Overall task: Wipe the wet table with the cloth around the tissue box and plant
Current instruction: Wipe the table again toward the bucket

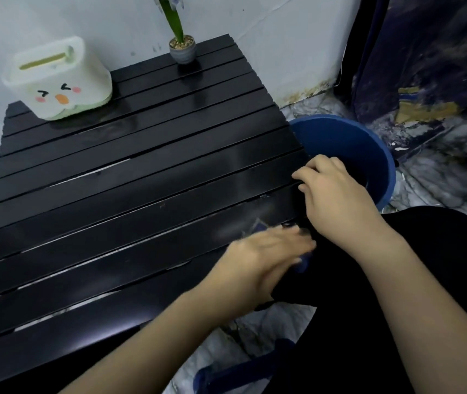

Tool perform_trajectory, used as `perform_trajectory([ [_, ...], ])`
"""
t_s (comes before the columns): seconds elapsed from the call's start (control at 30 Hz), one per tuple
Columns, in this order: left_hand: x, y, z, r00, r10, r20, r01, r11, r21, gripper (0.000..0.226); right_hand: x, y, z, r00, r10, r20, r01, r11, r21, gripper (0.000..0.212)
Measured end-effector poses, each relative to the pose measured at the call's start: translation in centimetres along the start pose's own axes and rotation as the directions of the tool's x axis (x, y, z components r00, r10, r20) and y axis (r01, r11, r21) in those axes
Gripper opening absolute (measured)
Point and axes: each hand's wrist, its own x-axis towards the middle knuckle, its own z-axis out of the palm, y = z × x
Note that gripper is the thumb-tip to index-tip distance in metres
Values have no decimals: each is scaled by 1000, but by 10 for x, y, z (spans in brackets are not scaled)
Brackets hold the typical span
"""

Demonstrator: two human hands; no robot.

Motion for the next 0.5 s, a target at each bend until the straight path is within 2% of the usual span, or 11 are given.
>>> perform_trajectory([
  [0.1,-10,20,-4,997,-53,64,66,972,-226,31,0,1,0,1000,-4,7,4,1000,7,23],
  [0.17,-4,22,-13,992,-127,-8,119,946,-301,30,1,2,-1,1000,2,20,-2,1000,13,28],
  [0.23,6,9,-20,965,-194,-175,155,965,-211,31,3,4,-1,999,12,39,-13,1000,20,32],
  [0.33,19,-19,-15,901,-234,-365,282,956,83,34,3,5,-2,999,13,46,-14,1000,25,35],
  [0.4,23,-24,-1,910,-203,-361,297,928,226,35,3,5,-2,999,7,52,-9,1000,30,35],
  [0.5,18,-8,17,971,-82,-224,136,962,238,35,4,6,-2,998,13,63,-15,999,39,35],
])
